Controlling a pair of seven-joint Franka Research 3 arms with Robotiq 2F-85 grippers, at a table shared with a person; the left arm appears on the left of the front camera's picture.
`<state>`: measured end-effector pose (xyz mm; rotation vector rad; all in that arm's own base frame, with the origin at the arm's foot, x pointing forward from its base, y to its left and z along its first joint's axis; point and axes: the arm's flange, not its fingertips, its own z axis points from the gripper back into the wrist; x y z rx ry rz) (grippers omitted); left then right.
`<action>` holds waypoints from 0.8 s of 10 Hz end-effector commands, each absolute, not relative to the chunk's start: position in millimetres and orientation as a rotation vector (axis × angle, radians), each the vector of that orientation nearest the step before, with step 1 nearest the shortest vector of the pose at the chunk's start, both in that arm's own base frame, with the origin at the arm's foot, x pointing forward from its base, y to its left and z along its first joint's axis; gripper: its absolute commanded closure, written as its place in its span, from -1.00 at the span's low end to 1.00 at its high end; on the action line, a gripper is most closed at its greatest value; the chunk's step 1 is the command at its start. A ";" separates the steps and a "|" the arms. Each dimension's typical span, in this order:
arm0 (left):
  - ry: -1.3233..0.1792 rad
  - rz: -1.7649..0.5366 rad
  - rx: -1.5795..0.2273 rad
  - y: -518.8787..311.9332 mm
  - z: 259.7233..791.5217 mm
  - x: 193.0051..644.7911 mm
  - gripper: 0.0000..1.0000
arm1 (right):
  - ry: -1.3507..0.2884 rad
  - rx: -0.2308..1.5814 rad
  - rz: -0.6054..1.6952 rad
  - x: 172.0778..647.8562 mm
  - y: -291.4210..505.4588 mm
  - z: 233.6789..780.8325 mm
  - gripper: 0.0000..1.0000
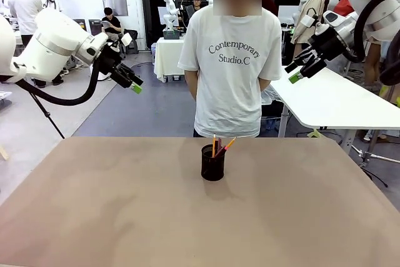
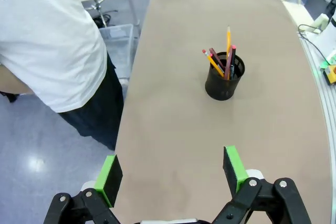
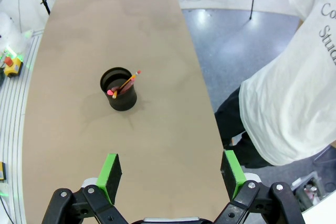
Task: Place the pens into the pen holder.
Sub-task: Pick up a writing instrument from the table and place it into the Pen holder.
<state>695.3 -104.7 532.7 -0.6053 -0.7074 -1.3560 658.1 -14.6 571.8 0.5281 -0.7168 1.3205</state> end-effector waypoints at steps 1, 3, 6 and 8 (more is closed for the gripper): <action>-0.698 -1.359 -0.607 -103.5 533.0 694.2 -1.00 | -0.724 0.511 1.332 658.1 -14.2 573.7 -1.00; -0.698 -1.359 -0.607 -103.5 533.0 694.2 -1.00 | -0.724 0.511 1.332 658.1 -14.2 573.7 -1.00; -0.698 -1.359 -0.607 -103.5 533.0 694.2 -1.00 | -0.724 0.511 1.332 658.1 -14.2 573.7 -1.00; -0.698 -1.359 -0.607 -103.5 533.0 694.2 -1.00 | -0.724 0.511 1.332 658.1 -14.2 573.7 -1.00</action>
